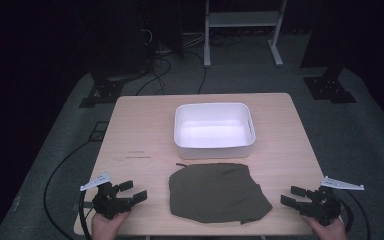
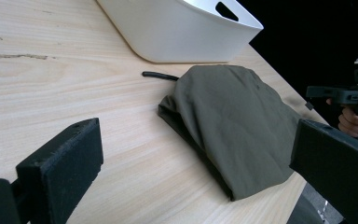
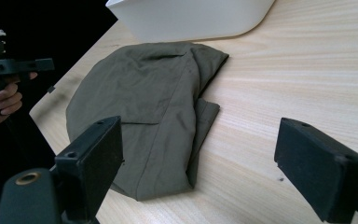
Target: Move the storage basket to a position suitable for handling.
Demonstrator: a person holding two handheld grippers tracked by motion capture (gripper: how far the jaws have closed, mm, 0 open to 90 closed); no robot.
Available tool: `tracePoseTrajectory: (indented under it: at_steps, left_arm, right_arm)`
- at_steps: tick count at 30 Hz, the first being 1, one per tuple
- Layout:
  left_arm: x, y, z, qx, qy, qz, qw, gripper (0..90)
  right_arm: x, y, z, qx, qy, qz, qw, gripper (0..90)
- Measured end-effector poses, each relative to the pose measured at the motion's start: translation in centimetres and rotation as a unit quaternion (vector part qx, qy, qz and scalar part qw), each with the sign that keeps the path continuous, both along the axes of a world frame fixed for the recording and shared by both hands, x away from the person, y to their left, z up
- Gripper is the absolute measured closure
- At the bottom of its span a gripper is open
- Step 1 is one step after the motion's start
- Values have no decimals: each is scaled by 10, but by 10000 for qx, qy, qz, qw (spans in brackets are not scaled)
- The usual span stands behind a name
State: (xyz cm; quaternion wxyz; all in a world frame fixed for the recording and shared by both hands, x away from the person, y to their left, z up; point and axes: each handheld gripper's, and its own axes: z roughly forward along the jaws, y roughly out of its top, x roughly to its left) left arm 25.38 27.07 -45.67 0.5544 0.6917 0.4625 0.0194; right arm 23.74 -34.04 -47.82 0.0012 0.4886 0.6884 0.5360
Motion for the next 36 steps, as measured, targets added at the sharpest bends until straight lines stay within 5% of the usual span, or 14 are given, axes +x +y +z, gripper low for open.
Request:
tracePoseTrajectory:
  at_steps: [21, 36]
  left_arm:
    - [4, -36, -4, 70, 242, -391, 9989, 16]
    - [22, -85, -13, 405, 805, -790, 9928, 18]
  right_arm:
    - [8, 26, 2, -140, 136, 448, 9988, 147]
    - [30, 58, 0, -286, 503, 799, 9951, 147]
